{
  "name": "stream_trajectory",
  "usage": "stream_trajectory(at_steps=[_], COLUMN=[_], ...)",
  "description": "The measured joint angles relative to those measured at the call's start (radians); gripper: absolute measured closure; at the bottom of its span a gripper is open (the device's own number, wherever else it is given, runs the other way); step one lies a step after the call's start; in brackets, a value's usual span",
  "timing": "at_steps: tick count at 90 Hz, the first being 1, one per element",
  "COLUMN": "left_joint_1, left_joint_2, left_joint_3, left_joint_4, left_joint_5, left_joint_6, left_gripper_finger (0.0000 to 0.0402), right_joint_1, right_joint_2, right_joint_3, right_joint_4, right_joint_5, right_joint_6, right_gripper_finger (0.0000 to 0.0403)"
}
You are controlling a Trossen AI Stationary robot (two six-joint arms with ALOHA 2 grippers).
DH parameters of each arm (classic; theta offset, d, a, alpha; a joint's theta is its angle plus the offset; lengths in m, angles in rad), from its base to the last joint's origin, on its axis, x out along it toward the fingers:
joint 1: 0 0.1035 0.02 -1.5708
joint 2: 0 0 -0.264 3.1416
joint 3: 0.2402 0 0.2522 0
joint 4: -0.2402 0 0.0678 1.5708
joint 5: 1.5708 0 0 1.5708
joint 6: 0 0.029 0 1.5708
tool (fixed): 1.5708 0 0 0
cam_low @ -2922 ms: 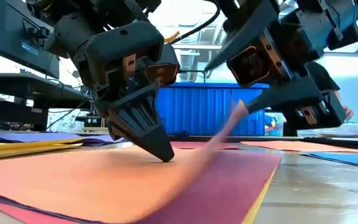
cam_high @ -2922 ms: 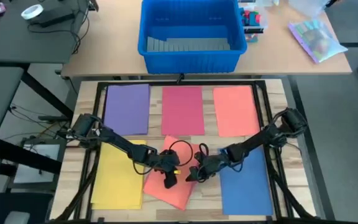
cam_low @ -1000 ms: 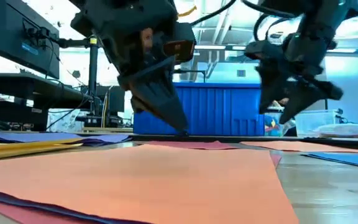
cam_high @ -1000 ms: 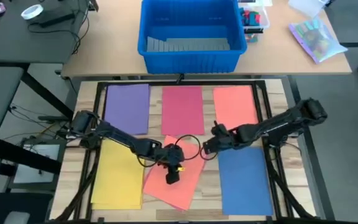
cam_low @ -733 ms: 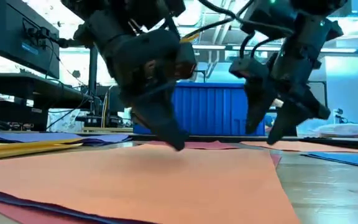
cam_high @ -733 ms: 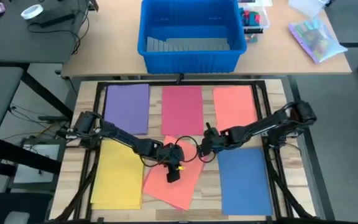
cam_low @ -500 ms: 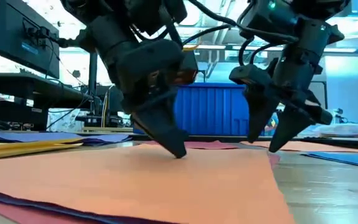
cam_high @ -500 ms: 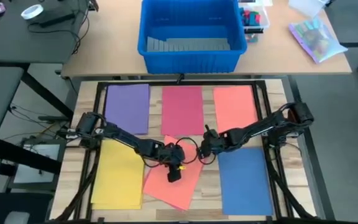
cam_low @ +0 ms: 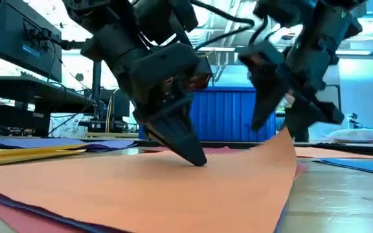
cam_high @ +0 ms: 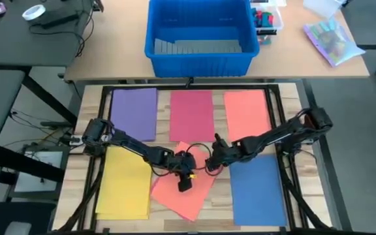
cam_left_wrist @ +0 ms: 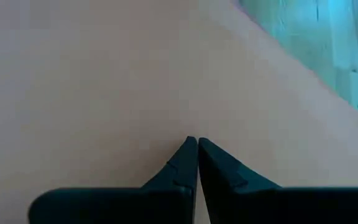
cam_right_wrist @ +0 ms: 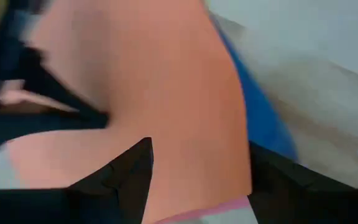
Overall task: Organize paper
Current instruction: Stack the orange colored paper on top of the other orange colored paper
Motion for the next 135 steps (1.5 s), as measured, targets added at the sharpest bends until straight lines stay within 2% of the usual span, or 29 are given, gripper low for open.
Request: stream_trajectory(at_steps=[17,34,57,66,81,94,103,111,124,135], left_joint_1=[0.0,0.0,0.0,0.0,0.006,0.033,0.072,0.117,0.209,0.304], left_joint_2=[0.0,0.0,0.002,0.002,-0.037,-0.155,-0.255,-0.333,-0.453,-0.508], left_joint_3=[0.0,-0.001,-0.002,-0.002,-0.003,0.036,0.1,0.147,0.169,0.169], left_joint_4=[-0.001,0.004,0.021,0.021,-0.004,-0.213,-0.417,-0.588,-0.706,-0.774], left_joint_5=[-0.002,-0.002,-0.004,-0.003,0.039,0.065,0.063,0.051,0.027,0.02], left_joint_6=[0.001,0.004,-0.005,-0.01,-0.01,0.021,0.07,0.141,0.234,0.337], left_gripper_finger=[0.0402,0.0402,0.0402,0.0402,0.0402,0.0402,0.0402,0.0402,0.0402,0.0402], right_joint_1=[0.036,0.057,0.055,0.055,0.055,0.012,-0.074,-0.205,-0.562,-0.902], right_joint_2=[-0.032,0.051,0.182,0.185,0.141,-0.025,-0.191,-0.328,-0.479,-0.498], right_joint_3=[0.023,0.018,0.019,0.019,0.018,0.019,0.02,0.02,0.02,0.02], right_joint_4=[0.005,0.015,0.301,0.297,0.189,-0.04,-0.264,-0.458,-0.642,-0.666], right_joint_5=[0.0,0.0,0.001,0.002,0.002,0.0,0.002,0.003,0.002,-0.024], right_joint_6=[-0.019,0.029,0.052,0.039,-0.082,-0.181,-0.278,-0.412,-0.694,-0.961], right_gripper_finger=[0.0188,0.0188,0.0197,0.0237,0.038,0.0399,0.0402,0.0403,0.0403,0.0403])
